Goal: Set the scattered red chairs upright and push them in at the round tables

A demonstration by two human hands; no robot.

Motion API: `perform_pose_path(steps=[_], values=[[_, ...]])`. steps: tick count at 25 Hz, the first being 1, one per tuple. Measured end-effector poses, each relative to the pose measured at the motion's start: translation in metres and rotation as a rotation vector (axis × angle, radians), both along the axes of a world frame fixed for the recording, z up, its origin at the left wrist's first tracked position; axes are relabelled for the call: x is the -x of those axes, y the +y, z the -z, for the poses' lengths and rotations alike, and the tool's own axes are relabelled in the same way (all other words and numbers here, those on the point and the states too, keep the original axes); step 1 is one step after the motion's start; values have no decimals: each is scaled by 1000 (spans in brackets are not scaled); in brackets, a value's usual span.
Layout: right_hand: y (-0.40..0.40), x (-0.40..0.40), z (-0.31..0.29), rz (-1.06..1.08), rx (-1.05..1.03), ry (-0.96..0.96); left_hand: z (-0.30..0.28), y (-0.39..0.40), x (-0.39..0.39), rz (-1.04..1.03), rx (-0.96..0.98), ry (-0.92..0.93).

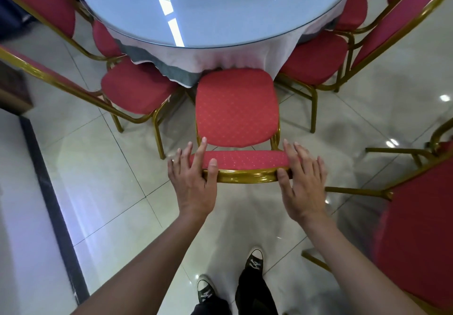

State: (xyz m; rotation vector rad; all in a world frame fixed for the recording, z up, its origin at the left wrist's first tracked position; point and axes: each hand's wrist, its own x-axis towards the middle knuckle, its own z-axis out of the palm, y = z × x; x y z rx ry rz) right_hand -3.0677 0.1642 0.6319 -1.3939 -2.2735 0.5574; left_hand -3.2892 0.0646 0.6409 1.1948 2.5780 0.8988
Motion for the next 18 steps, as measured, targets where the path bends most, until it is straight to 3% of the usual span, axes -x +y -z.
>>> perform_pose_path(steps=[5,18], values=[[58,23,0,-16,16,107,-4,55,20,-76,-66,9],[164,71,-27,-58,98,67,-20,159,70,-100,-75,34]])
